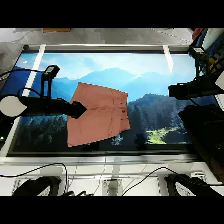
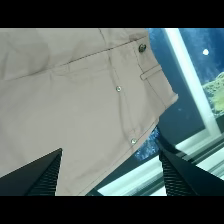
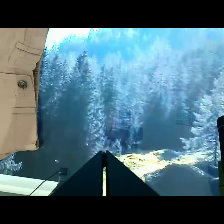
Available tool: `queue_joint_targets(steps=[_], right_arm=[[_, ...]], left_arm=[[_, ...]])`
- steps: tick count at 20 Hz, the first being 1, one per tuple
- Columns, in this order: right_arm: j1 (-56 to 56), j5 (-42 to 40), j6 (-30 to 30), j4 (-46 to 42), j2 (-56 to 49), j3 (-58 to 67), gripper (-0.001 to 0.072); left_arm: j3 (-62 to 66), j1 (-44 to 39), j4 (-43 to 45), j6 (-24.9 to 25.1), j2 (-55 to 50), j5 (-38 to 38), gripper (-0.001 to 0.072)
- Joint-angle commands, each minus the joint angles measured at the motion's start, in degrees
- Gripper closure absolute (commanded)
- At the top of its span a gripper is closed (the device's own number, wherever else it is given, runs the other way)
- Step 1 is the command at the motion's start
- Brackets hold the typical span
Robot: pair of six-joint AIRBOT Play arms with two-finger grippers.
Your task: Fold the clothes and pants, and hang the long-sleeved shirts on hangers.
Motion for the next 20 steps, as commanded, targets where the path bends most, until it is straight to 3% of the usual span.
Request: queue_joint_targets(steps=[1,16,20], right_arm=[[0.07,0.0,0.02,0.02,0.02,-0.02,0.0691],[0.07,-2.62,-0.63,-0.2,0.0,-0.02,0.0691],[0.0,2.1,-20.17,-1.55,0.04,-1.09,0.0691]], left_arm=[[0.07,0.0,0.0,0.02,0.02,0.02,0.0011],[0.07,-0.02,-0.22,0.02,0.02,0.2,0.0011],[0.09,0.02,-0.15,0.04,0.11,0.57,0.001]])
